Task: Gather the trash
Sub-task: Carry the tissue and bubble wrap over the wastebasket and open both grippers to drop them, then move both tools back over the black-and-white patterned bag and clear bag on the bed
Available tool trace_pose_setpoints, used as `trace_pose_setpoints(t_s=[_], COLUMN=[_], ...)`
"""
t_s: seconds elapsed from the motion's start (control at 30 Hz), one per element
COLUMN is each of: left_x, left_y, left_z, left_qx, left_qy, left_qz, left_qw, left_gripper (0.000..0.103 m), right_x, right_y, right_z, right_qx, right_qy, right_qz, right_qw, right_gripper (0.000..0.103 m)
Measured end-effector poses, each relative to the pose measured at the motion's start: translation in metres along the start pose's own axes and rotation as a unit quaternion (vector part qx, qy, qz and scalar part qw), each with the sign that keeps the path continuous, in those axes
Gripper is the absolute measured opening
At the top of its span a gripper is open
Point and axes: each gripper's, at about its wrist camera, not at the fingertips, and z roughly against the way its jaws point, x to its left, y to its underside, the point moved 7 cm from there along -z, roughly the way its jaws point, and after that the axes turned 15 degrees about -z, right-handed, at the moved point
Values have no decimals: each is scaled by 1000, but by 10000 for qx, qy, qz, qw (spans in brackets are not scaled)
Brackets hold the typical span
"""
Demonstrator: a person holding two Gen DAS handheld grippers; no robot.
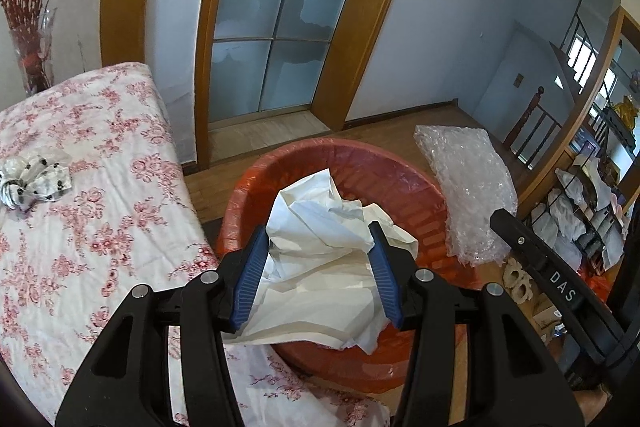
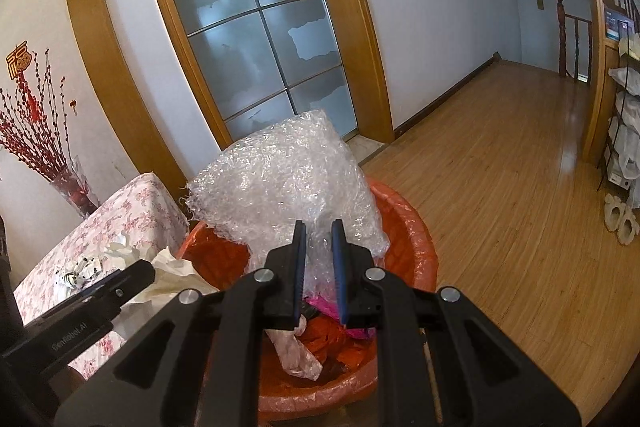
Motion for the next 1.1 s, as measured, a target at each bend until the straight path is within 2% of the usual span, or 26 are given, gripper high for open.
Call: trace_pose_setpoints(t_s=[0.13,0.27,0.5,0.77,1.1], left_x=[1,7,37,90,166], left_y=[4,8,19,41,66], left_z=[-5,-4,9,31,64], left_qx=[78,135,228,372,427], left_qy=[-13,-104,-526,-1109,-1710], left_qz=[43,50,52,145,612], left_qw=[10000,9998,9983,9930,9825], left_gripper=[56,63,66,67,68], right_x=[-3,-6,-6,10,50], right_y=[0,2,3,10,30], right_z=[-4,-5,-1,2,1], right_qx=[63,87,39,82,289], right_qy=[-20,6,77,17,-192], right_qz=[-47,-66,27,188,566], right_qw=[10000,9999,10000,9998,9978], right_gripper=[20,32,47,52,53])
